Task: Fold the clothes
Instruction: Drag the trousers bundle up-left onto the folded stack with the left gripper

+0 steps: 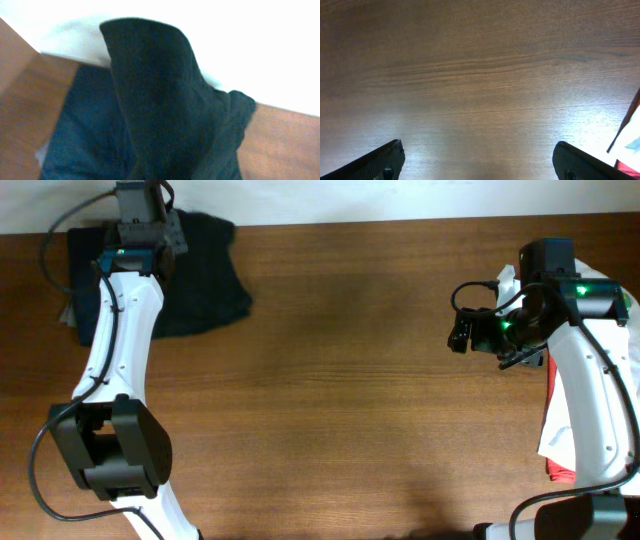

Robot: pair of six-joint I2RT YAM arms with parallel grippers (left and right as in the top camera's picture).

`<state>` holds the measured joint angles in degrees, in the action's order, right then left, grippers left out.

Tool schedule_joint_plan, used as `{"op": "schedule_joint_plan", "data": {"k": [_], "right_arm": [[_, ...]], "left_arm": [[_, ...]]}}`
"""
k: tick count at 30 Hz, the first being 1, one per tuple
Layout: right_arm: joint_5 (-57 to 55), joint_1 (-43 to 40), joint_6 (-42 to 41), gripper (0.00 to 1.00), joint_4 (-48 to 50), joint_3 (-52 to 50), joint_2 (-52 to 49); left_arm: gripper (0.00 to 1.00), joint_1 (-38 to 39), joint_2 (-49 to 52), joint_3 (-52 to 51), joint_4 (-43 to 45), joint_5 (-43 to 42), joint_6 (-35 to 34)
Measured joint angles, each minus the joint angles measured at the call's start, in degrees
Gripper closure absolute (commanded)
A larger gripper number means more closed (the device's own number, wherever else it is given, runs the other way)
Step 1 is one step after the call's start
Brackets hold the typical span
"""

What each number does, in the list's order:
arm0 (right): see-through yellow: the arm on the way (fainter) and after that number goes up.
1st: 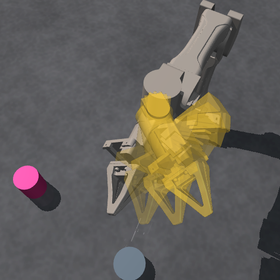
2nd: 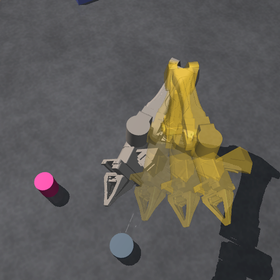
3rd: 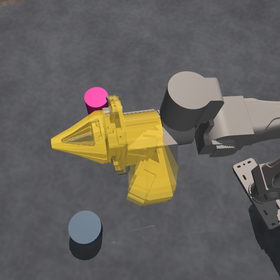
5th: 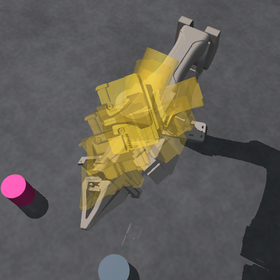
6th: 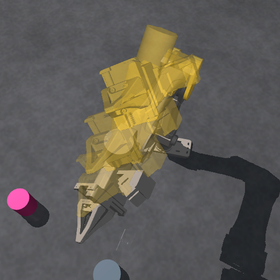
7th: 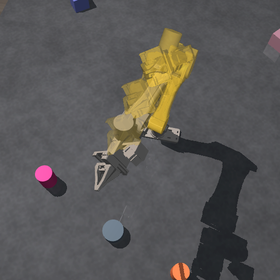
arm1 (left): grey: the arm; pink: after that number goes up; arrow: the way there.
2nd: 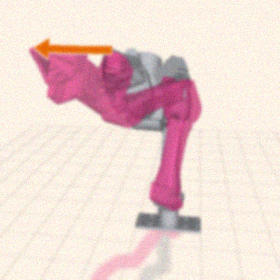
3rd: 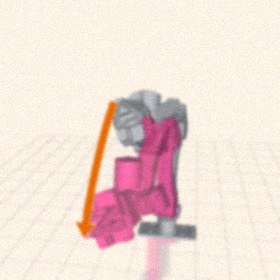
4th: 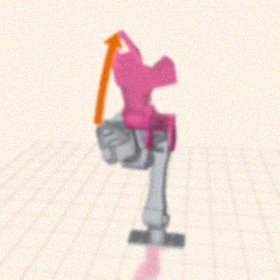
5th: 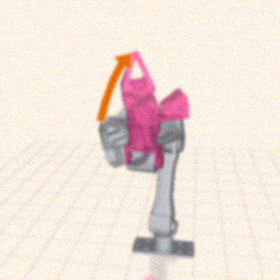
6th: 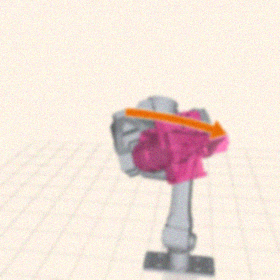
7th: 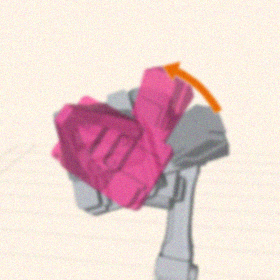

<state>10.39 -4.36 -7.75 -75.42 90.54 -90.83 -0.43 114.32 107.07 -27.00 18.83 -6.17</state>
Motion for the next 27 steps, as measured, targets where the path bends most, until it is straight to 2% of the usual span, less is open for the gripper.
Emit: {"op": "schedule_joint_plan", "data": {"k": [9,19,22,27], "right_arm": [[0.0,0.0,0.0,0.02,0.0,0.0,0.0],[0.0,0.0,0.0,0.02,0.0,0.0,0.0],[0.0,0.0,0.0,0.02,0.0,0.0,0.0],[0.0,0.0,0.0,0.02,0.0,0.0,0.0]], "left_arm": [[0.99,-0.6,0.0,0.0,7.9,1.6,0.8],[0.99,-6.1,1.0,0.1,12.3,2.0,0.9],[0.91,-7.7,2.6,0.1,12.3,2.3,0.9],[0.92,-9.5,6.0,0.1,13.3,2.5,1.0]]}}
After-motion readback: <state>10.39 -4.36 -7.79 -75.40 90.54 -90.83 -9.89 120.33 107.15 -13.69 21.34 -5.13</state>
